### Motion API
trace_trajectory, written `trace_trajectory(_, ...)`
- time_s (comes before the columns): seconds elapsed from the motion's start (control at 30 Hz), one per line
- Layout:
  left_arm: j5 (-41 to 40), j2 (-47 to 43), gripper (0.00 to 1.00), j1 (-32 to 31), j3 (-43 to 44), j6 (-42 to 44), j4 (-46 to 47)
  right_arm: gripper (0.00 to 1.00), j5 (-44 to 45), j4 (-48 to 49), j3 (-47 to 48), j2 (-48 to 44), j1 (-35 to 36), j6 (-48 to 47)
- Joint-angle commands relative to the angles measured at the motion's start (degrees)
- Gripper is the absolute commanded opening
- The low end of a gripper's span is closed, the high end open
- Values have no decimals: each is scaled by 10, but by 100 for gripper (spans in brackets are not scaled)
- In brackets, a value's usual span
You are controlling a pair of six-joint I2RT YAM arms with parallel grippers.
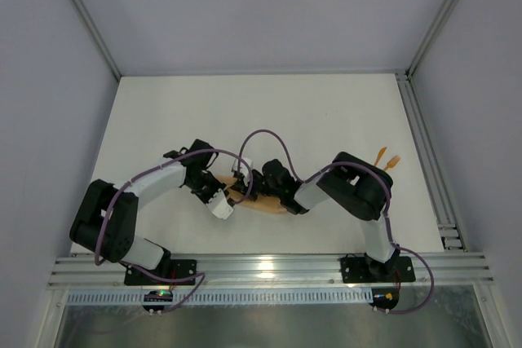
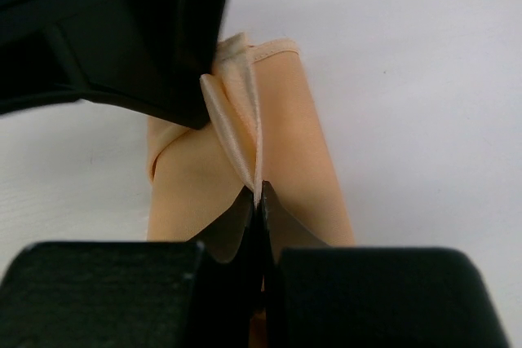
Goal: Fold the napkin into a case and place the utensils inside
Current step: Stuff the top corner of the smaller-rectangle-folded napkin into the folded napkin.
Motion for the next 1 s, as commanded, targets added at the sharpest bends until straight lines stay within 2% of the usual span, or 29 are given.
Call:
trace_trajectory(0.0, 31, -5, 32, -2, 4, -22, 37, 5, -5, 14, -7, 5, -2, -3)
trace_trajectory(0.07, 26, 1, 36, -4, 11, -27, 39, 6, -6, 15, -7, 5, -2, -4)
trace_trajectory(0.23, -19, 28, 32, -10, 19, 16, -32, 5, -4, 15, -9, 4, -2, -7)
trace_trajectory(0.43, -47, 36, 21, -10, 13, 41, -76, 5, -4, 22, -13, 5, -2, -8)
trace_trajectory(0.5, -40, 35, 11, -10, 14, 40, -68, 5, -3, 17, -13, 2, -2, -13)
trace_trajectory(0.57, -24, 32, 0, -10, 19, 18, -62, 5, 3, 11, -17, -1, -2, -17)
trace_trajectory(0.8, 10, 6, 0, -8, 42, -112, -12, 5, 60, -24, -19, -15, 19, -53)
trace_trajectory(0.97, 24, -12, 0, 3, 41, -159, 2, 6, 119, 1, -46, -31, 28, -54)
